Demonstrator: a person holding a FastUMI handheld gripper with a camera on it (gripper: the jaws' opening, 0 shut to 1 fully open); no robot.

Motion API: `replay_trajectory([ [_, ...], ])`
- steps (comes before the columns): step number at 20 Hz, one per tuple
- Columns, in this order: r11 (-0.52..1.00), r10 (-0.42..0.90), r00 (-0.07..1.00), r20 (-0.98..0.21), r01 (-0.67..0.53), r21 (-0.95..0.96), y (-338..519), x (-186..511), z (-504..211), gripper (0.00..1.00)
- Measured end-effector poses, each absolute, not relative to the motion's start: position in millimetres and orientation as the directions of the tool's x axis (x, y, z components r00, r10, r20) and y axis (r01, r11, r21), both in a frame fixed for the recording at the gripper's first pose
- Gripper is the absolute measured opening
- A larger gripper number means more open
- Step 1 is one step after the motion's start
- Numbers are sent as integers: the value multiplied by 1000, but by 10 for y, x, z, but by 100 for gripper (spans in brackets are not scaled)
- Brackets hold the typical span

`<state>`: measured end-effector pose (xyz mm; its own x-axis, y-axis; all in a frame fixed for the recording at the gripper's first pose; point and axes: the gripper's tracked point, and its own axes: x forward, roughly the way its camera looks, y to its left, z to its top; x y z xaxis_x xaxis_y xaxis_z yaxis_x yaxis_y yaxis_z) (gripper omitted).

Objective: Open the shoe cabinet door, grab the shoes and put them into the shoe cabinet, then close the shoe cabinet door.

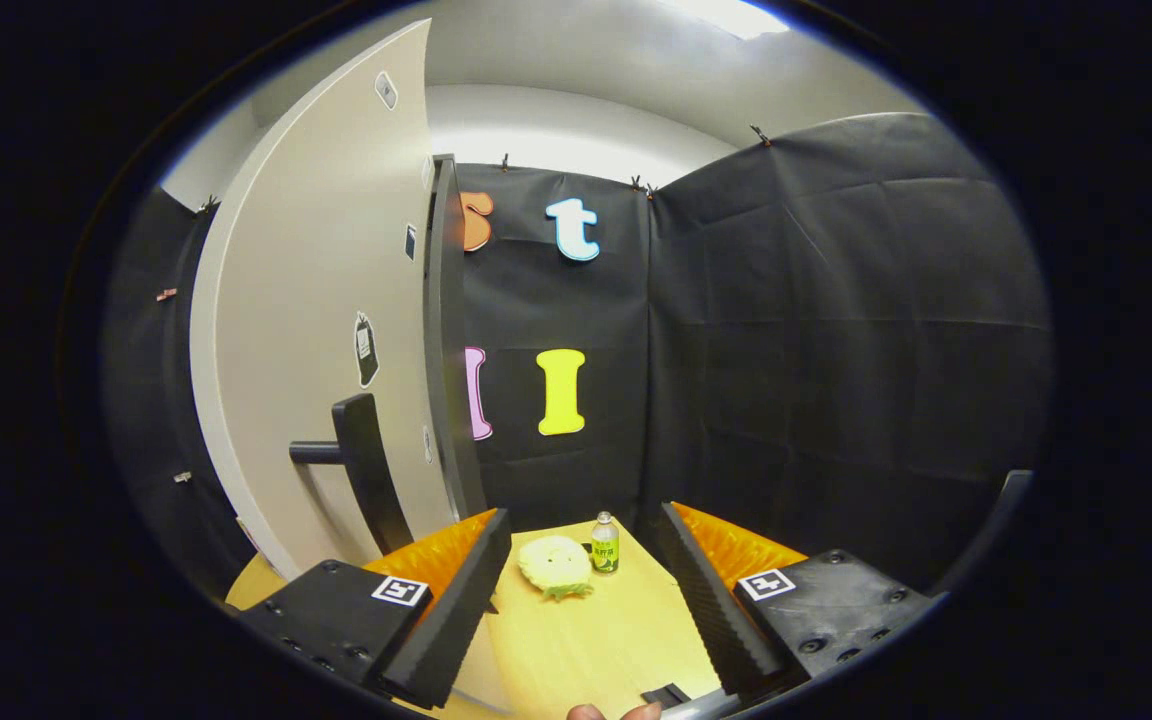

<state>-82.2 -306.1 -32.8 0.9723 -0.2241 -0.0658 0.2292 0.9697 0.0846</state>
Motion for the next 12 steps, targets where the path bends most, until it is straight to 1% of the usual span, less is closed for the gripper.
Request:
replay_trajectory([
  [4, 975, -200, 977, -73, 206, 79, -2910, -833, -317, 98],
  [12, 988, -101, 992, -79, 109, 107, -1849, -828, -347, 98],
])
